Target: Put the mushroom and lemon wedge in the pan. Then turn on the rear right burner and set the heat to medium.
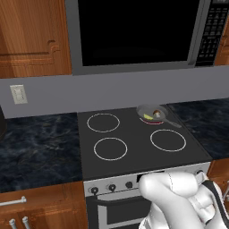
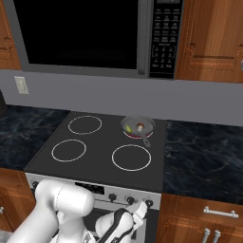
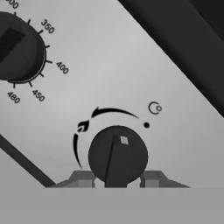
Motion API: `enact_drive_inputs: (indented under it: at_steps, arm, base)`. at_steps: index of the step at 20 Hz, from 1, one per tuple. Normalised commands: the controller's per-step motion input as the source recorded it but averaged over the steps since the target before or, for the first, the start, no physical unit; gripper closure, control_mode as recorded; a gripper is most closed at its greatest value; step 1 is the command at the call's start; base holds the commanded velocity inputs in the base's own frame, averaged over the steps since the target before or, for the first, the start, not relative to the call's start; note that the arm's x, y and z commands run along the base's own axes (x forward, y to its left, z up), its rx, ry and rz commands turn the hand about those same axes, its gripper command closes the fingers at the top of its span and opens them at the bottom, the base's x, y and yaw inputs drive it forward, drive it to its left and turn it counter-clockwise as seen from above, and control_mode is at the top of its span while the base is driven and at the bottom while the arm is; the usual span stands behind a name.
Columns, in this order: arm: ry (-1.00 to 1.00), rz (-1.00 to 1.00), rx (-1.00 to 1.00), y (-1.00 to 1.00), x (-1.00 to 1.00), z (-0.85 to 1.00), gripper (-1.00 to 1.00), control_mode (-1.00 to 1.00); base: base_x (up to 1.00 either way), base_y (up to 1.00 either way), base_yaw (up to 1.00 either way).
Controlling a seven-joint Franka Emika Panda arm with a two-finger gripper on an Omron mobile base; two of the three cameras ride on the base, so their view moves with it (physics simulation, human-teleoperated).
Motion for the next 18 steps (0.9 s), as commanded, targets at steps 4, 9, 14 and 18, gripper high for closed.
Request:
enact_drive_inputs:
  at_steps: [4,9,14,18]
  arm:
    - [0.0,0.0,-0.27,0.0,-0.12,0.0,1.0,-1.0]
    - [0.0,0.0,-0.3,0.0,-0.11,0.0,1.0,-1.0]
    - [0.0,0.0,-0.32,0.0,-0.13,0.0,1.0,-1.0]
    - [0.0,0.0,-0.32,0.0,-0.15,0.0,1.0,-1.0]
  base:
    - [0.0,0.0,0.0]
    - [0.0,0.0,0.0]
    - [0.0,0.0,0.0]
    - [0.0,0.0,0.0]
